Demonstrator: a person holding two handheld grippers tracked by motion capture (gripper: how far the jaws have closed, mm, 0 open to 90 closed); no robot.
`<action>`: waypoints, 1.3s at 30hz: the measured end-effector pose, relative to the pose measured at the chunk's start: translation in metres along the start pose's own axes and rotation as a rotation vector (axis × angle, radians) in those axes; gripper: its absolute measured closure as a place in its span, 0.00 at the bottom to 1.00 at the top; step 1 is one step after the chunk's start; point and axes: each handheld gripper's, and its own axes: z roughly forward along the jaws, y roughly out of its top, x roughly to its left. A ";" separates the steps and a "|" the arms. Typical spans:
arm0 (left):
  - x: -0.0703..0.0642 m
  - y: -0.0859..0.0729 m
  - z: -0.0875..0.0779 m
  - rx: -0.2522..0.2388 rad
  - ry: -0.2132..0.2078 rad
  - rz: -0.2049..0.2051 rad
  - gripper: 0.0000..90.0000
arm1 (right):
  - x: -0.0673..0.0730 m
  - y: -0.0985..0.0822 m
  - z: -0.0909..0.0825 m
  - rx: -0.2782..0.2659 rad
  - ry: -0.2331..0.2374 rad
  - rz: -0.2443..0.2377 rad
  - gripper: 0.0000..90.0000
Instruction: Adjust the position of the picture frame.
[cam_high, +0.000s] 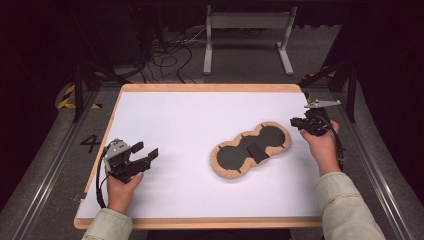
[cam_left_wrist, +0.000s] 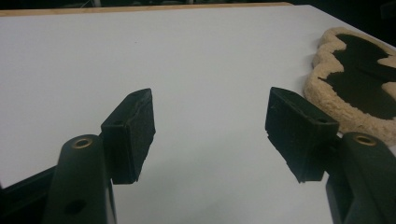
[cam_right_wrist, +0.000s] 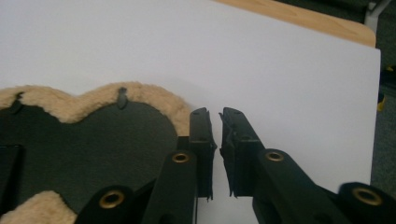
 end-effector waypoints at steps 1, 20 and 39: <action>0.000 0.000 0.000 0.001 0.000 0.000 0.38 | -0.001 -0.001 0.001 0.007 -0.003 0.005 0.97; 0.005 -0.007 -0.008 0.015 0.031 -0.024 0.38 | -0.014 -0.014 0.042 0.158 -0.015 0.044 1.00; 0.003 -0.007 -0.005 0.025 0.025 -0.017 0.38 | 0.013 -0.011 0.051 0.194 0.090 -0.030 1.00</action>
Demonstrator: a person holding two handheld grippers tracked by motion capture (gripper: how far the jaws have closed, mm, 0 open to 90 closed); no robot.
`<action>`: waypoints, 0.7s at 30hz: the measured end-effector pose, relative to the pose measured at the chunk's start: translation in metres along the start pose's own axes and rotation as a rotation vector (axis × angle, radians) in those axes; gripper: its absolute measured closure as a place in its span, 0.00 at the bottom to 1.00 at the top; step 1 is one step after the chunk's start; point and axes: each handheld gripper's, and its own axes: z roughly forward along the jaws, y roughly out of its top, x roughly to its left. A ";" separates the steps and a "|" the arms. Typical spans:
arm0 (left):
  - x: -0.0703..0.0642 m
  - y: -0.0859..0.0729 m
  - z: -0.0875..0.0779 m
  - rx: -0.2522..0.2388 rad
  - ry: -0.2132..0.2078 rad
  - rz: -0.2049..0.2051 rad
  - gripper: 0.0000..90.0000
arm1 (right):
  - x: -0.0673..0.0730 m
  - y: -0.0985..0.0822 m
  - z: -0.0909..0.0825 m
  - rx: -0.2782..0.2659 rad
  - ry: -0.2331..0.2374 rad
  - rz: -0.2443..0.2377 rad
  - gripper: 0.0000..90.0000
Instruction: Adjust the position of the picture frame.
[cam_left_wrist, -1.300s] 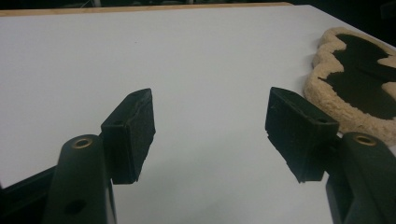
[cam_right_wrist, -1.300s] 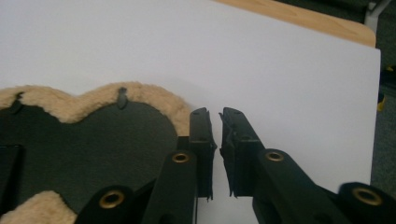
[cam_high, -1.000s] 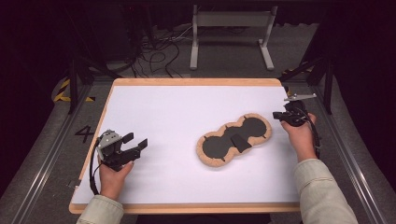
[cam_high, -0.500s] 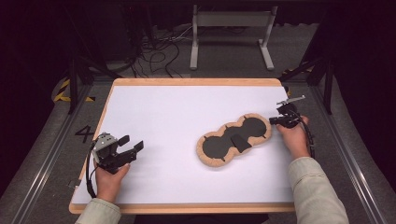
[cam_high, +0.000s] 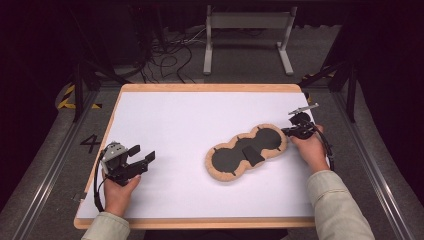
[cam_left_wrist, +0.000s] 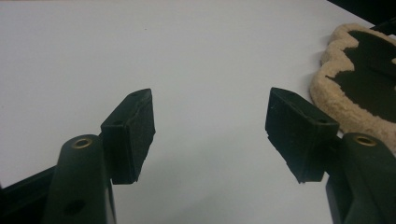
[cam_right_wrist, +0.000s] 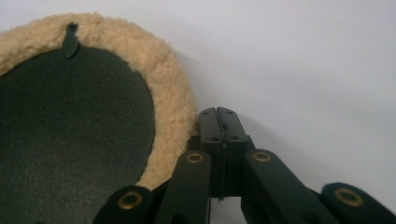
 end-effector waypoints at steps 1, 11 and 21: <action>0.000 0.000 0.000 0.002 -0.001 0.005 0.38 | 0.004 0.000 0.001 -0.001 0.014 -0.013 1.00; -0.004 0.004 0.002 -0.001 -0.013 0.014 0.38 | 0.054 0.004 0.006 0.018 0.100 -0.123 1.00; -0.019 0.008 0.003 0.006 -0.076 0.065 0.50 | 0.093 -0.002 0.005 0.027 0.196 -0.187 1.00</action>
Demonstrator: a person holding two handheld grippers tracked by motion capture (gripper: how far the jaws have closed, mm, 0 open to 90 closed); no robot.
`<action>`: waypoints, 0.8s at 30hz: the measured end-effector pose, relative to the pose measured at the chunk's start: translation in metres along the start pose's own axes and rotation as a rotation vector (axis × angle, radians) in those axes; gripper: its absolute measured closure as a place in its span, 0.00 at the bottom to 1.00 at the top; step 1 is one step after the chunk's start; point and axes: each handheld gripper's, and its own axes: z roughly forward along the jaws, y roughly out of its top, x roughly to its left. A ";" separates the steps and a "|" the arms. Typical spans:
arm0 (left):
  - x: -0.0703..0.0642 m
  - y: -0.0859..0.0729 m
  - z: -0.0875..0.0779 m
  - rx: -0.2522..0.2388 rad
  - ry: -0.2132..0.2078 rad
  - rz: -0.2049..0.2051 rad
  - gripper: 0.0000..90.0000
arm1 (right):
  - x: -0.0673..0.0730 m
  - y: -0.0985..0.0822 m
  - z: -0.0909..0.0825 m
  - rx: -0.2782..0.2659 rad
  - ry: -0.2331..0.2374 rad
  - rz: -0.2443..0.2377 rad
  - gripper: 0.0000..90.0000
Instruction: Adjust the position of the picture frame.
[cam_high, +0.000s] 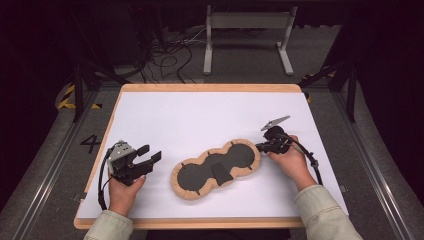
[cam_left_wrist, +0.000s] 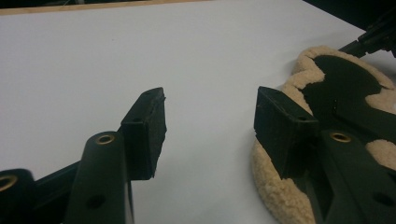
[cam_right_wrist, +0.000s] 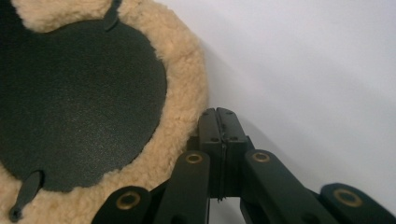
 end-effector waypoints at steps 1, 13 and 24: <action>-0.001 0.000 0.000 0.005 -0.010 -0.001 0.52 | 0.001 -0.002 0.000 -0.017 -0.007 0.003 1.00; -0.041 0.013 -0.006 0.086 -0.197 0.159 0.98 | 0.036 -0.009 -0.040 -0.180 -0.066 -0.060 0.97; -0.077 0.022 0.004 0.292 -0.390 0.294 1.00 | 0.034 -0.015 -0.057 -0.200 -0.058 -0.023 0.96</action>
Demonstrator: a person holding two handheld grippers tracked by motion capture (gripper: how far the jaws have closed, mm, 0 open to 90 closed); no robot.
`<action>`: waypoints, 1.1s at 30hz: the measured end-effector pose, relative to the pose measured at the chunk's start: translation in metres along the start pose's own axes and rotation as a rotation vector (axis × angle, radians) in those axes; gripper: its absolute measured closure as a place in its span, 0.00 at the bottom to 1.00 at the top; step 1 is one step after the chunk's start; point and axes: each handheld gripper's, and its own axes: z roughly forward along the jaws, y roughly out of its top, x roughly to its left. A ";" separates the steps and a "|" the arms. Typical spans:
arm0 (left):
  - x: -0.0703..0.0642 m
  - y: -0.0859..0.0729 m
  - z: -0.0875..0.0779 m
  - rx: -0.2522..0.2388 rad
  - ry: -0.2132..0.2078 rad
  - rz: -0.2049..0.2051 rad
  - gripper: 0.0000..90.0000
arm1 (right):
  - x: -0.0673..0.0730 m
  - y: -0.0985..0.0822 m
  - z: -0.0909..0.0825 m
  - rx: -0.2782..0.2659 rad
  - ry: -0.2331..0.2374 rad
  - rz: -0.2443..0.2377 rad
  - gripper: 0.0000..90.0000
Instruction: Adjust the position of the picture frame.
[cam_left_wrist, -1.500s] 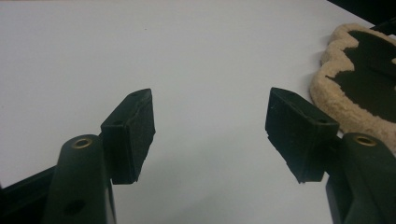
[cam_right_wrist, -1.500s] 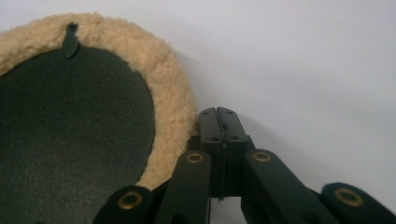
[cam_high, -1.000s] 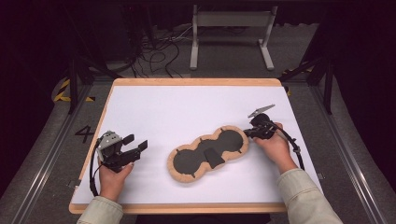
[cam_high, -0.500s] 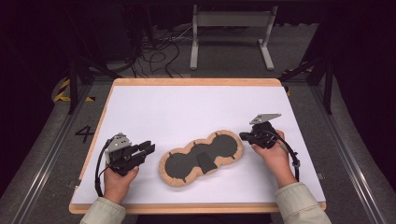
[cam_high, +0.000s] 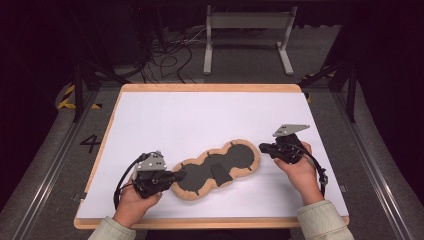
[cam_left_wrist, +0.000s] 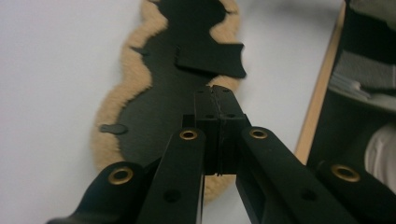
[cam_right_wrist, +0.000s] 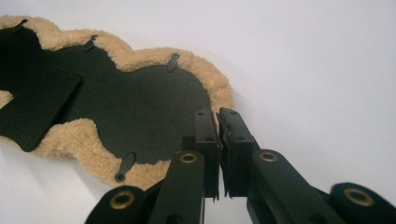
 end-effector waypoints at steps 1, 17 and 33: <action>-0.002 0.001 0.003 0.022 -0.028 0.008 1.00 | -0.001 -0.001 -0.001 -0.003 -0.002 0.001 0.96; -0.017 0.002 0.044 0.314 -0.159 0.085 1.00 | -0.006 -0.009 -0.009 -0.009 -0.004 0.033 0.96; -0.018 -0.002 0.068 0.477 -0.151 0.112 1.00 | -0.008 -0.013 -0.016 -0.020 -0.015 0.042 0.94</action>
